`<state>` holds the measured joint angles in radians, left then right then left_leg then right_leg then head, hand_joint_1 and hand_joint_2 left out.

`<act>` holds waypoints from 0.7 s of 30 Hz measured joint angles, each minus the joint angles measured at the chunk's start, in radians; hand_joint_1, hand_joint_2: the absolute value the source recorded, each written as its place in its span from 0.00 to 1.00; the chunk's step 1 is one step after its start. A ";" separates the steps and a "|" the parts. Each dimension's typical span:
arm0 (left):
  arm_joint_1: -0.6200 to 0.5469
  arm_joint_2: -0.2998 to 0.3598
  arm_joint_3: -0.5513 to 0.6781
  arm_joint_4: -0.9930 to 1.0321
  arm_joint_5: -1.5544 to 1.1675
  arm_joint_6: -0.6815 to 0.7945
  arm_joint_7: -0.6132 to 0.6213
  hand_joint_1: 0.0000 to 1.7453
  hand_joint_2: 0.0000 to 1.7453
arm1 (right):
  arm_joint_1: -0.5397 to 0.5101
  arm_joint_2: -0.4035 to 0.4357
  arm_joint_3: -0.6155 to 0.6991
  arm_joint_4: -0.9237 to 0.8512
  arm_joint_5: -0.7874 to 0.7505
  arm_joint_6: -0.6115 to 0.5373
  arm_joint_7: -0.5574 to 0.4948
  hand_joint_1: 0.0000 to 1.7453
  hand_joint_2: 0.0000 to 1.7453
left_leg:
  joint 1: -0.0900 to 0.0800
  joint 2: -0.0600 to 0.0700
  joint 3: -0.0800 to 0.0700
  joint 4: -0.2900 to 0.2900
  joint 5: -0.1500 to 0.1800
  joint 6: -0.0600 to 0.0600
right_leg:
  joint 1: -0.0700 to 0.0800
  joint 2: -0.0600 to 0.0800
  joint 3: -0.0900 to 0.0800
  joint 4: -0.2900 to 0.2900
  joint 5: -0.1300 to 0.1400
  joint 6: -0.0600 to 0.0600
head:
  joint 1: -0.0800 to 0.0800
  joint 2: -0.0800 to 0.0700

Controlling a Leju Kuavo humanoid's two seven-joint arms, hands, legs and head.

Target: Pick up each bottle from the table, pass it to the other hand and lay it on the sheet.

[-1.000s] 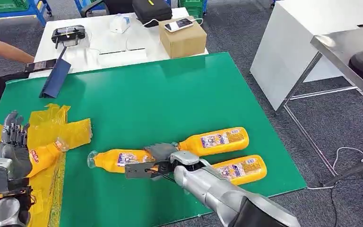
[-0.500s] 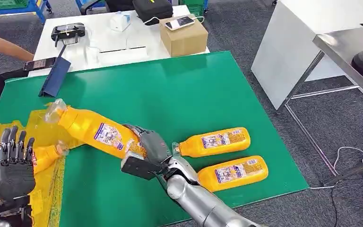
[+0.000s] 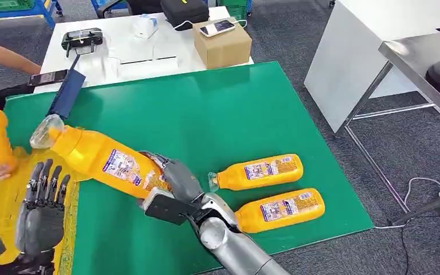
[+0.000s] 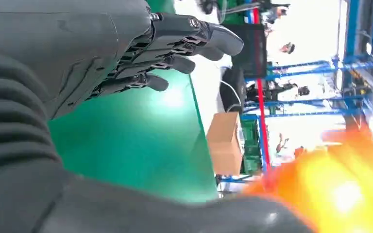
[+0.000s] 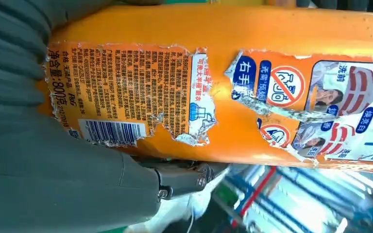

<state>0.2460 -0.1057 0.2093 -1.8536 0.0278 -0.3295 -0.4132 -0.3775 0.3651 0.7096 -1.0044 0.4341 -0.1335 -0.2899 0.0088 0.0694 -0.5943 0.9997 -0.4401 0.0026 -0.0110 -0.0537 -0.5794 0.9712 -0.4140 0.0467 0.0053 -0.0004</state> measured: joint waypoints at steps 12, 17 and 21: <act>0.039 -0.002 -0.149 -0.069 -0.057 0.078 -0.026 0.00 1.00 | -0.030 0.005 0.221 0.064 -0.082 0.017 0.063 1.00 1.00 | 0.000 0.000 0.000 0.000 0.000 0.000 | 0.000 0.000 0.000 0.000 0.000 0.000 | 0.000 0.000; 0.049 -0.002 -0.156 -0.071 -0.043 0.077 -0.014 0.00 1.00 | -0.043 0.005 0.311 0.074 -0.083 0.022 0.066 1.00 1.00 | 0.000 0.000 0.000 0.000 0.000 0.000 | 0.000 0.000 0.000 0.000 0.000 0.000 | 0.000 0.000; 0.072 -0.002 -0.150 -0.070 -0.016 0.056 0.023 0.00 1.00 | -0.068 0.006 0.380 0.074 -0.069 0.019 0.068 1.00 1.00 | 0.000 0.000 0.000 0.000 0.000 0.000 | 0.000 0.000 0.000 0.000 0.000 0.000 | 0.000 0.000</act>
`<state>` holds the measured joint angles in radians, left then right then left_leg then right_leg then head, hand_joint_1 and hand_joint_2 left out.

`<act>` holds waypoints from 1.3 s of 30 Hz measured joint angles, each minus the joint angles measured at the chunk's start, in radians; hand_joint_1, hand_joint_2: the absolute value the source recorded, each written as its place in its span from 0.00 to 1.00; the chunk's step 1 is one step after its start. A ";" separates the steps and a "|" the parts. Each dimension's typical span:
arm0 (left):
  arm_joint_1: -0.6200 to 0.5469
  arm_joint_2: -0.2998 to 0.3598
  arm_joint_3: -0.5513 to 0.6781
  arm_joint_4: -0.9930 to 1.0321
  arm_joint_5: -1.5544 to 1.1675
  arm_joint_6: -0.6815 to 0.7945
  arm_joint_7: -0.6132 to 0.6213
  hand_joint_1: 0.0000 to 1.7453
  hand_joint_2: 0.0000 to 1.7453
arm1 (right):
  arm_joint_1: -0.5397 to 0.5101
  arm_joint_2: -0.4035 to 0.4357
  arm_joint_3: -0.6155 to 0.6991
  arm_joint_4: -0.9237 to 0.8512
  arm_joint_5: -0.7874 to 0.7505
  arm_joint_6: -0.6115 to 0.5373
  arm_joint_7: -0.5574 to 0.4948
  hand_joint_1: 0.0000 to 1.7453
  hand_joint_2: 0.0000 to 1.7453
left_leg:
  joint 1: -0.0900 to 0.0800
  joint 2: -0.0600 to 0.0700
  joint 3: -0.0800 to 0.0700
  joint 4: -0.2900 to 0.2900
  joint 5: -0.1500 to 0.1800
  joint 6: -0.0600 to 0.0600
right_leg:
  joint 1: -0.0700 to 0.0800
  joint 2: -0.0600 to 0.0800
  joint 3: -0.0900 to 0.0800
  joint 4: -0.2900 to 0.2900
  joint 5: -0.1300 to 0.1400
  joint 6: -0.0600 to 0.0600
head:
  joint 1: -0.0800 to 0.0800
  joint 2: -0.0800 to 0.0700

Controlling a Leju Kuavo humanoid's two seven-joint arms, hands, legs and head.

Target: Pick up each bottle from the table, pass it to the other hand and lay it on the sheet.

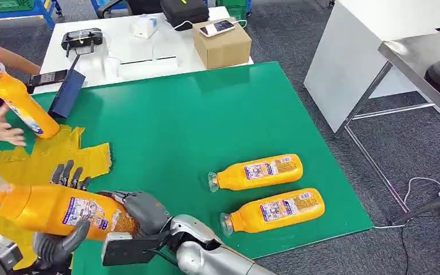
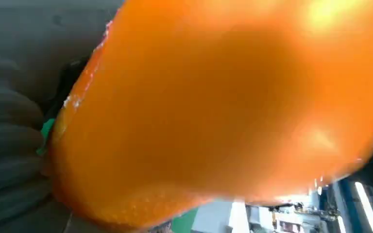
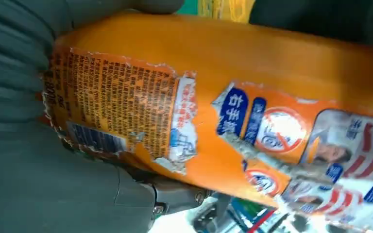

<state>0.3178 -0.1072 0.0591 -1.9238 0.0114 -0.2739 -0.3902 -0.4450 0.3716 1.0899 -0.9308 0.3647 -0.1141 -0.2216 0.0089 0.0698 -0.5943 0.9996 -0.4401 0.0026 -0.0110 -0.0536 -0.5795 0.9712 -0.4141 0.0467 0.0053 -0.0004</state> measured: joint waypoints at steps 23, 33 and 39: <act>0.045 -0.034 0.056 0.001 -0.228 0.074 -0.088 1.00 1.00 | -0.023 0.000 0.067 0.013 0.032 -0.003 0.019 0.00 0.00 | 0.000 0.000 0.000 0.000 0.000 0.000 | 0.000 0.000 0.000 0.000 0.000 0.000 | 0.000 0.000; 0.013 -0.019 0.113 0.014 -1.164 0.809 0.038 1.00 1.00 | 0.033 -0.052 -0.062 -0.022 0.111 0.055 -0.002 0.00 0.00 | 0.000 -0.001 0.000 0.000 0.000 0.000 | 0.000 0.000 0.000 0.000 0.000 0.000 | 0.000 0.000; 0.012 -0.003 0.177 0.070 -1.361 0.887 0.094 1.00 1.00 | 0.040 -0.106 -0.148 -0.095 0.087 0.065 -0.006 0.00 0.00 | 0.000 -0.001 0.000 0.000 0.000 0.000 | -0.001 -0.001 0.001 0.000 0.000 0.000 | 0.000 0.000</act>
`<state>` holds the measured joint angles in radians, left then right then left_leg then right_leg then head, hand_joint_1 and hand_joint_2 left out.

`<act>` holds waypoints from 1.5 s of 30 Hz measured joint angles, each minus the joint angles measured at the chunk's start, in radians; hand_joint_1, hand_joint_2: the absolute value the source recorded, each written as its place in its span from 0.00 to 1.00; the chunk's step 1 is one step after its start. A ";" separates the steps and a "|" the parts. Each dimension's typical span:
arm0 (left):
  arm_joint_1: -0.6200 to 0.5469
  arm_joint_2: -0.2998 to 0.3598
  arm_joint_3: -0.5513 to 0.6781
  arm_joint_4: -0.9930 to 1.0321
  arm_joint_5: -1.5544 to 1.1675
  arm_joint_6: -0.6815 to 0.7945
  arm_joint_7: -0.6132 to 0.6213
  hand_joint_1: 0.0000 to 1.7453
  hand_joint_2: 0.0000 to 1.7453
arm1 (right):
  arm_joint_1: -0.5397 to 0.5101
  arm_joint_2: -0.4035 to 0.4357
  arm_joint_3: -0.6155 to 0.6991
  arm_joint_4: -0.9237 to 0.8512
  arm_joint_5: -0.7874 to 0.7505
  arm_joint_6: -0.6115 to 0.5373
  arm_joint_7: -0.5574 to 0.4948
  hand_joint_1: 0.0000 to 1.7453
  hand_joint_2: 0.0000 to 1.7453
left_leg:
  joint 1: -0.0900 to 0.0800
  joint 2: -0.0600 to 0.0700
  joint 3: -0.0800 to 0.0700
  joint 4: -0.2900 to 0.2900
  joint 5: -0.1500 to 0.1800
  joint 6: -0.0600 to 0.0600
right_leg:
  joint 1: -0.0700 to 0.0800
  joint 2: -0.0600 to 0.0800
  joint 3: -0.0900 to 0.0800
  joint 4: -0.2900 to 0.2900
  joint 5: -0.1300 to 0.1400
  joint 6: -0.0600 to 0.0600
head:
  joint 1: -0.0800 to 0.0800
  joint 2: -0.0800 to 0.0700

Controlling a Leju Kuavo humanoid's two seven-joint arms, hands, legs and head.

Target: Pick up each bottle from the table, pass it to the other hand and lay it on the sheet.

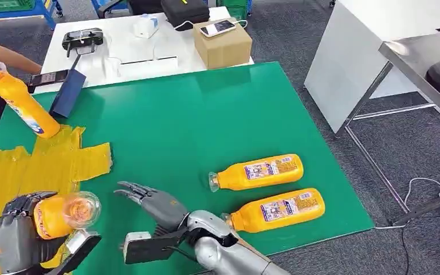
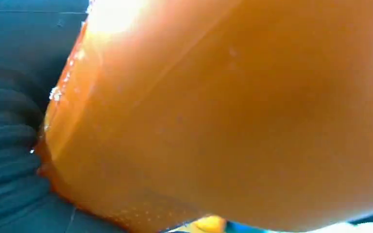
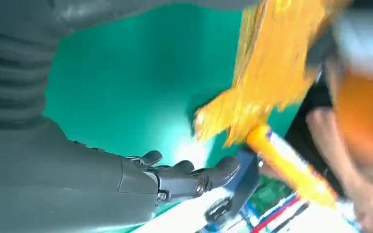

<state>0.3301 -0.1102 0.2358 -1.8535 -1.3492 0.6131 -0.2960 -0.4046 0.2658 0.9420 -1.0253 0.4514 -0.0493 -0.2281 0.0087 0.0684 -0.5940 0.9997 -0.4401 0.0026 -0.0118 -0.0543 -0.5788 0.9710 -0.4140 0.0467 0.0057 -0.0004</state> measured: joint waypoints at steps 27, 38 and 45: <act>-0.001 0.216 0.059 0.376 -0.171 -0.245 0.099 0.00 0.00 | -0.060 -0.206 -0.159 -0.249 -0.111 0.155 -0.005 0.00 1.00 | -0.001 -0.002 0.001 0.000 0.000 0.000 | 0.000 -0.002 0.002 0.000 0.000 0.000 | -0.001 0.000; 0.038 0.192 0.137 0.317 -0.169 -0.252 -0.015 0.00 0.00 | -0.039 -0.362 -0.198 -0.315 -0.047 0.159 -0.019 0.00 1.00 | -0.004 -0.003 0.002 0.000 0.001 0.001 | -0.002 -0.003 0.003 0.000 0.000 0.000 | 0.000 0.000; 0.016 0.071 0.219 0.195 0.310 -0.124 -0.223 0.00 0.00 | 0.072 -0.460 -0.250 -0.414 0.035 0.143 -0.038 0.00 1.00 | -0.004 -0.008 0.001 0.001 0.001 0.002 | -0.002 -0.008 0.003 0.000 0.000 0.001 | 0.000 0.000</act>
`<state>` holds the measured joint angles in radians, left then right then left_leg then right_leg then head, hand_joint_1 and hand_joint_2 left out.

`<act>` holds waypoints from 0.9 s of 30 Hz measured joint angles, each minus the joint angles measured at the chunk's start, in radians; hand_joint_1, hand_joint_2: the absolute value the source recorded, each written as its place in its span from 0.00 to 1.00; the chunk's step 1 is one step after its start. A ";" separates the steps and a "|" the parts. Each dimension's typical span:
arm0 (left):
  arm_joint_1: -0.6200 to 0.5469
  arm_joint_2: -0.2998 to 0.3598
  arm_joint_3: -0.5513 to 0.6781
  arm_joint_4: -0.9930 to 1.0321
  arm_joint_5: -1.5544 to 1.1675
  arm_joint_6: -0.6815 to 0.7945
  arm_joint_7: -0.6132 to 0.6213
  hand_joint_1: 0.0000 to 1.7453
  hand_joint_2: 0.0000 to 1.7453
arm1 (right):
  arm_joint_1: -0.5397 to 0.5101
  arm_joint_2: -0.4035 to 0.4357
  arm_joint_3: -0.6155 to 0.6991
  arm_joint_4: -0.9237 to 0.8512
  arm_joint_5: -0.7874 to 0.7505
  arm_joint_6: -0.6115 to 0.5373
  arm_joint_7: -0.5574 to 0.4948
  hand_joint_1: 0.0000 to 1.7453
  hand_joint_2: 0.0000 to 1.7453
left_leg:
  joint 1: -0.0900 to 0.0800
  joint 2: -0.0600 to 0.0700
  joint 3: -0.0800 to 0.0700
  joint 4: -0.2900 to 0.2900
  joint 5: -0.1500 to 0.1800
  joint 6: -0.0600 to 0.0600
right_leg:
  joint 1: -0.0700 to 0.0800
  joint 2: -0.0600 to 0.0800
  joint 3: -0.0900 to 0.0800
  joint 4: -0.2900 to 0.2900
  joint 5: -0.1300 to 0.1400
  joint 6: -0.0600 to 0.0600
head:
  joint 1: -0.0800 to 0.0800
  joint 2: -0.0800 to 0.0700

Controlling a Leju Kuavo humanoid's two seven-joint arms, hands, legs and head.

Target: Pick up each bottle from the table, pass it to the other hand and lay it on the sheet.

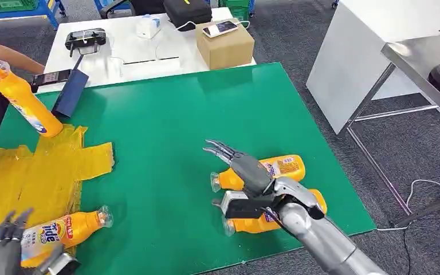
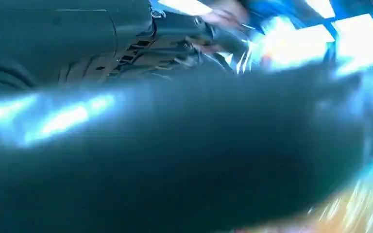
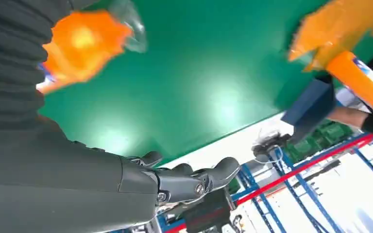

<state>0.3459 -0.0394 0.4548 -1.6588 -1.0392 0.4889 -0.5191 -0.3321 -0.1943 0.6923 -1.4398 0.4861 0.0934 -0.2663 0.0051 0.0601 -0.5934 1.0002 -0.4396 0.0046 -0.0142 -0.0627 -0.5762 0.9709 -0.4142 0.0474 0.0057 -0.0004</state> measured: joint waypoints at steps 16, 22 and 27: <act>-0.022 -0.199 0.156 -0.293 0.553 -0.329 -0.179 0.00 0.00 | 0.357 -0.217 -0.136 -0.296 0.136 -0.003 -0.035 0.00 1.00 | -0.003 0.001 0.000 0.000 -0.003 0.005 | -0.003 0.001 0.000 0.000 -0.002 0.003 | -0.001 0.000; -0.021 -0.208 0.156 -0.304 0.556 -0.328 -0.179 0.00 0.00 | 0.378 -0.245 -0.146 -0.322 0.149 -0.003 -0.013 0.00 1.00 | -0.003 0.001 0.000 0.000 -0.003 0.005 | -0.003 0.000 0.000 0.000 -0.002 0.003 | -0.001 0.000; -0.021 -0.208 0.156 -0.304 0.565 -0.343 -0.179 0.00 0.00 | 0.385 -0.272 -0.177 -0.323 0.183 -0.002 0.054 0.00 1.00 | -0.003 0.001 0.000 0.000 -0.003 0.005 | -0.004 0.001 0.000 0.000 -0.002 0.004 | -0.001 0.000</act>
<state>0.3249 -0.2476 0.6104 -1.9631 -0.4738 0.1461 -0.6985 0.0528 -0.4666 0.5153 -1.7624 0.6695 0.0912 -0.2124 0.0021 0.0616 -0.5935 1.0000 -0.4429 0.0094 -0.0177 -0.0622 -0.5762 0.9705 -0.4159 0.0509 0.0050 -0.0004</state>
